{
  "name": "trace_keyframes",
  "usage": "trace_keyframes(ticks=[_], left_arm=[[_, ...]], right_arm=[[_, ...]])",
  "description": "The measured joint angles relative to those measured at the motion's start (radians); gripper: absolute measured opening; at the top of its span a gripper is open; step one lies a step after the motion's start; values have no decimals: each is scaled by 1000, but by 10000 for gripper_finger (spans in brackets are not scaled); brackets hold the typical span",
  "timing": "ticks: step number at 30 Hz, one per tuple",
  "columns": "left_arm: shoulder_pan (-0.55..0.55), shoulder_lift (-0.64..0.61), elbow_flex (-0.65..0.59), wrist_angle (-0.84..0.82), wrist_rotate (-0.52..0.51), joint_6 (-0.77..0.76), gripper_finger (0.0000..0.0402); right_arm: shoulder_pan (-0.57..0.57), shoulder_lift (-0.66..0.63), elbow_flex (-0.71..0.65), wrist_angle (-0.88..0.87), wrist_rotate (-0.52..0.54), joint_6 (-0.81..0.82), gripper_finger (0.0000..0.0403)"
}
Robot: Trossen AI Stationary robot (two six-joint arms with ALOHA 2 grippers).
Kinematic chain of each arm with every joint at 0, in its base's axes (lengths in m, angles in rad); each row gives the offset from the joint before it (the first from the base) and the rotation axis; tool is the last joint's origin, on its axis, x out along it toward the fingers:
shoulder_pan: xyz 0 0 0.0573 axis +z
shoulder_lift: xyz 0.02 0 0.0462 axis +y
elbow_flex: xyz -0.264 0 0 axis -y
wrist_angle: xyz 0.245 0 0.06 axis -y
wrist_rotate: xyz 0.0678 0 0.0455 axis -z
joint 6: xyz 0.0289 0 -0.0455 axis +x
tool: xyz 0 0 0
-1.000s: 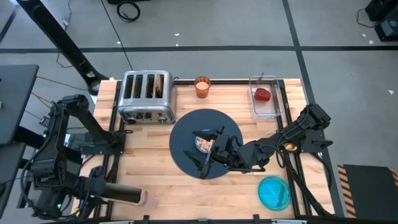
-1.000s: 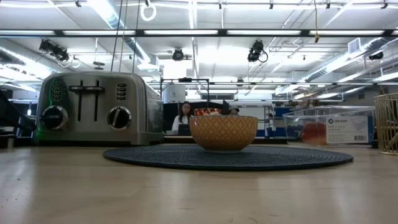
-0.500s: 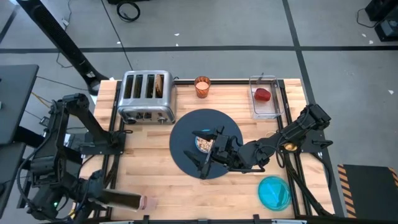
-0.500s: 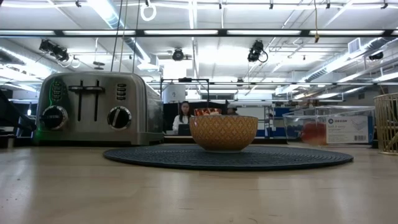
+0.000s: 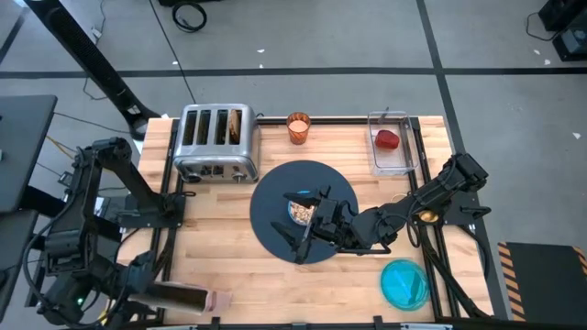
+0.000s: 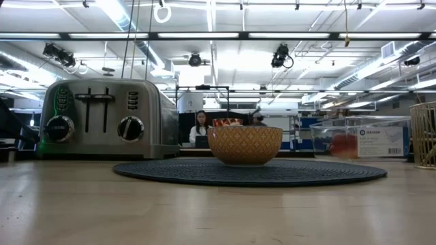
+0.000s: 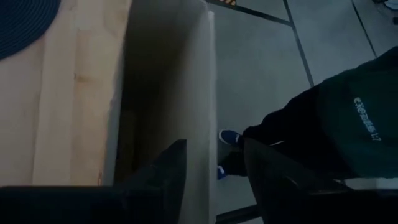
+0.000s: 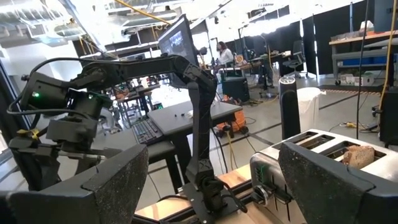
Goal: Arrange a breakfast setting
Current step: Put the orange cup of milk on the blue table mat to the top right of the blue bowl
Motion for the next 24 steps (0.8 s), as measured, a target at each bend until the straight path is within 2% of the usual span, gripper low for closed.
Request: trace_keyframes(ticks=[11, 20, 24], left_arm=[[49, -39, 1, 51, -47, 125, 163], [113, -44, 1, 23, -54, 144, 163], [166, -56, 1, 40, -118, 200, 163]], right_arm=[[0, 0, 0, 0, -15, -8, 363], [0, 0, 0, 0, -21, -29, 363], [10, -5, 0, -2, -21, -61, 363]])
